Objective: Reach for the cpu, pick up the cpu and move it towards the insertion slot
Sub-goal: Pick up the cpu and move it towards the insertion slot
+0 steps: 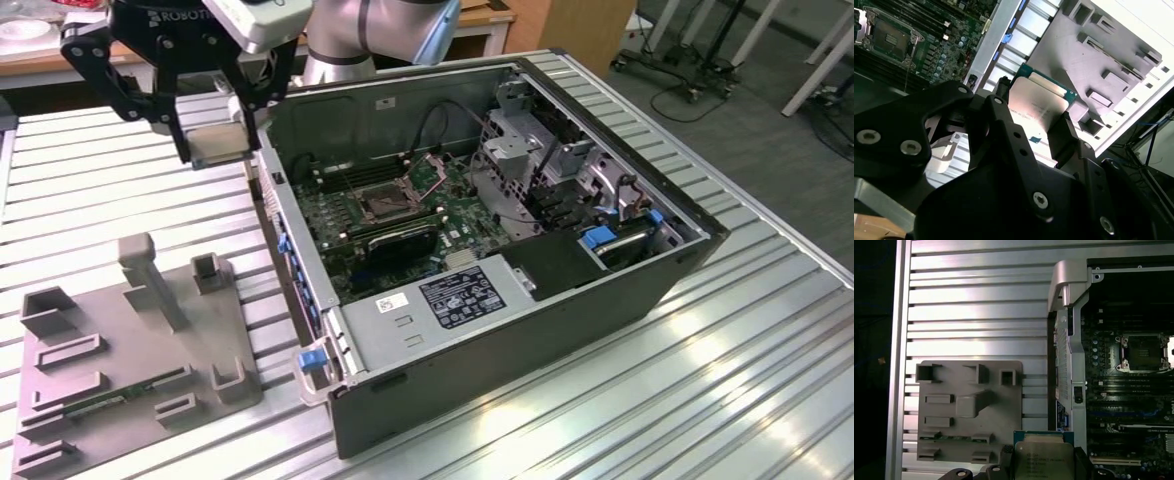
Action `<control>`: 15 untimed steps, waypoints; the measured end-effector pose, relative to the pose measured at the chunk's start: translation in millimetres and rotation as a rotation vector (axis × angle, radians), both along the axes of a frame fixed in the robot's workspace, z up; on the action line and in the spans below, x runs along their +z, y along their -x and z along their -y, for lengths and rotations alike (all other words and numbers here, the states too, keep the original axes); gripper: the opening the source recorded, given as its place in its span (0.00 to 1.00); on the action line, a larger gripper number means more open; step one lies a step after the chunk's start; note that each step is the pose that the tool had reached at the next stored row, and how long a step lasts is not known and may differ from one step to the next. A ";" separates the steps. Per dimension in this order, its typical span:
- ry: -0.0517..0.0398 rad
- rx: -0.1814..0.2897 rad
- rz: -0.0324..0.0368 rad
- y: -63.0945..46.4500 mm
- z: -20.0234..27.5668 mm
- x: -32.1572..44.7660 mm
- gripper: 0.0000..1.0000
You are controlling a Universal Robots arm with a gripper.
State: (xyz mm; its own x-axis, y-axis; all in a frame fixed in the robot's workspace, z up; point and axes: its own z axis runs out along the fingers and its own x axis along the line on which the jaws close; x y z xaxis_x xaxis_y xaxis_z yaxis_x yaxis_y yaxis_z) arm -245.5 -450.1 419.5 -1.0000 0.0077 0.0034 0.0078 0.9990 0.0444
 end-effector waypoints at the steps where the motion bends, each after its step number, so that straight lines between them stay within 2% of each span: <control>1: 0.0001 0.000 0.0000 -0.6 0.0 0.0 0.55; 15: 0.0000 0.000 0.0000 -10.1 0.0 0.0 0.55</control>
State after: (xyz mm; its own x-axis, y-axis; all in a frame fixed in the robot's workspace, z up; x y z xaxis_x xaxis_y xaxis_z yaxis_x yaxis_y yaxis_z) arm -235.4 -450.1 419.5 -1.0000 0.0076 0.0034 0.0078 0.9990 0.0443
